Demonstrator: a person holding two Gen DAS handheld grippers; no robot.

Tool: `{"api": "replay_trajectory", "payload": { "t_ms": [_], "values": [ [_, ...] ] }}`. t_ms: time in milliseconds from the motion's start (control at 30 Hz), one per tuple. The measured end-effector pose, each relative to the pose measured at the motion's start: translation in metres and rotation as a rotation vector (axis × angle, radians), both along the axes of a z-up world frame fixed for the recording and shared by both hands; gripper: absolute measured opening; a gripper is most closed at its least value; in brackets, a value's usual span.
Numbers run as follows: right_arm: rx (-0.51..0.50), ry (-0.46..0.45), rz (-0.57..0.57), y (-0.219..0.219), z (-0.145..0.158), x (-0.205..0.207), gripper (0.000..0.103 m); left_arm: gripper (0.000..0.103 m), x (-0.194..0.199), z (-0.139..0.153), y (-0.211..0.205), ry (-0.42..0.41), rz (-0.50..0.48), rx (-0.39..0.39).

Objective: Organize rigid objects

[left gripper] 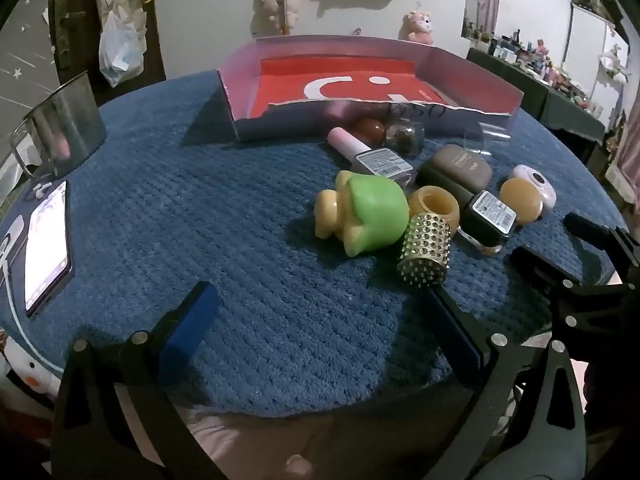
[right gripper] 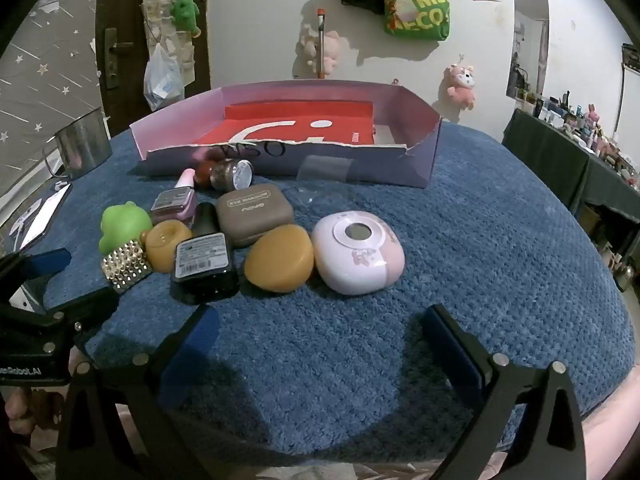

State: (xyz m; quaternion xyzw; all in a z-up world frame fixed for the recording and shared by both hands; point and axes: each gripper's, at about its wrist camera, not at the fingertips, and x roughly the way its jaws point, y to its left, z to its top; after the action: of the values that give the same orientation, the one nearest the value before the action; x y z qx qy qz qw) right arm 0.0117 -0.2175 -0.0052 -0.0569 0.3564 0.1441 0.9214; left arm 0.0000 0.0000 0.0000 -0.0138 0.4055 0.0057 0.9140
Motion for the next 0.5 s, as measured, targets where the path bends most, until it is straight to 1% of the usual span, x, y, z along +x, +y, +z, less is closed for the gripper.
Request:
{"api": "replay_trajectory", "payload": {
  "t_ms": [300,400,433,500],
  "values": [
    [-0.002,-0.007,-0.001,-0.0002,-0.0003,-0.0002,0.103,0.103,-0.0008,0.0005,0.0027,0.011,-0.004,-0.003],
    [-0.003,-0.006,-0.002,-0.0003,-0.0004,-0.0001,0.103,0.103,0.0035,-0.0042,0.0087,0.013,-0.004,-0.002],
    [-0.004,-0.007,-0.001,-0.0001,-0.0004,-0.0003,0.103,0.103,0.0043,-0.0012,0.0023,0.017,-0.001,0.003],
    [-0.004,-0.006,-0.001,-0.0001,-0.0004,-0.0004,0.103,0.103,0.0045,-0.0015,0.0028,0.017,-0.002,0.003]
  ]
}}
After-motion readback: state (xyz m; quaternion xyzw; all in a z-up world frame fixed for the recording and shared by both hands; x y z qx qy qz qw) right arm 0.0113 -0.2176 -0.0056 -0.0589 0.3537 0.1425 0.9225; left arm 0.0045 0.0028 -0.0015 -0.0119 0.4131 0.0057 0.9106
